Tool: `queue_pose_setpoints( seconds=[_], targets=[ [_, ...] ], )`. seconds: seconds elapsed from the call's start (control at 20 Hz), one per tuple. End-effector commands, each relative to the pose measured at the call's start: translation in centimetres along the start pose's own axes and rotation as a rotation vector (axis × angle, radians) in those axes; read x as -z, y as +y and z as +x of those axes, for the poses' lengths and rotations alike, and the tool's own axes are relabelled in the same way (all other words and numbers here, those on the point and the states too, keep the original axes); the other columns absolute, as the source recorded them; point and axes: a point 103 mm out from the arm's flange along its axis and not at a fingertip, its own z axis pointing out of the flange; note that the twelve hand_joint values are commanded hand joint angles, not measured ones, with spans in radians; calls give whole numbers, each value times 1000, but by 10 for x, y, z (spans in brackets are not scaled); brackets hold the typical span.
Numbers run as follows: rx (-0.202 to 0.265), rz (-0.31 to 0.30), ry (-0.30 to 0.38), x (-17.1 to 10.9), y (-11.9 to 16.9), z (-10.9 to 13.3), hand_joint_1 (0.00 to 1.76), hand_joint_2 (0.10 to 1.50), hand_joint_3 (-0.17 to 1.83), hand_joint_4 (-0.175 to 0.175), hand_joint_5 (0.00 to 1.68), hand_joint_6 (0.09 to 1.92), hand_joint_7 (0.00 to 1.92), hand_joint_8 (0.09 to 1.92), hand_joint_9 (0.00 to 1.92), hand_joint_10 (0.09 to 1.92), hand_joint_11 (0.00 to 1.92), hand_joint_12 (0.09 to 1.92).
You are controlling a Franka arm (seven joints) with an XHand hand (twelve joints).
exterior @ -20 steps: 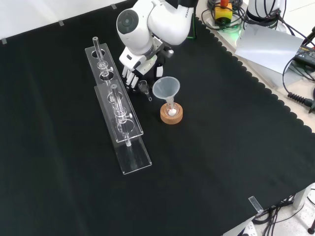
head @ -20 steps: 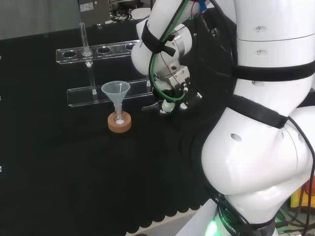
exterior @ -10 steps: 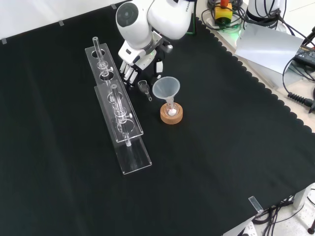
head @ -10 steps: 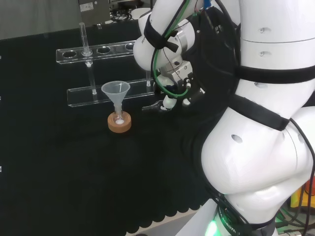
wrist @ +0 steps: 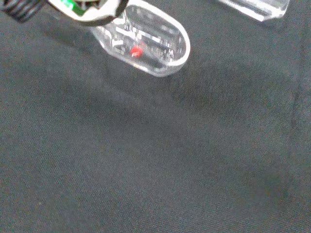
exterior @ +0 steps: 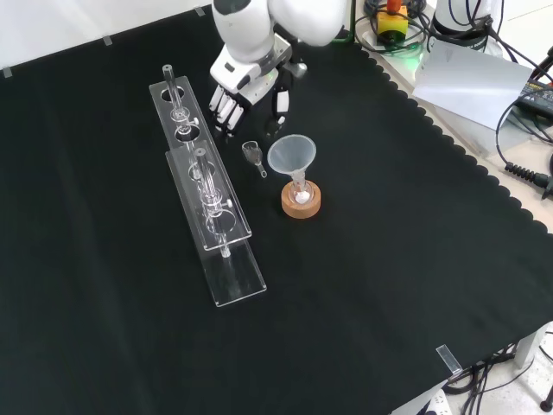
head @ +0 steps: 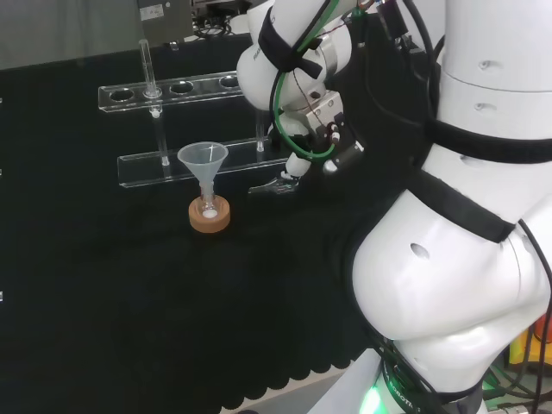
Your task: Put the weighing funnel back on the table.
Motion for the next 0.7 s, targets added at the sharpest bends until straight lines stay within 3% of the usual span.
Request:
queue_pose_setpoints(
  seconds=[0.05,0.7],
  targets=[
    [-12,-26,-2,23,-20,2,811,674,564,-73,394,331,329,751,660,625,516,1236],
    [-9,-65,-29,66,-44,15,797,680,563,-68,412,309,364,747,679,623,507,1243]
  ],
)
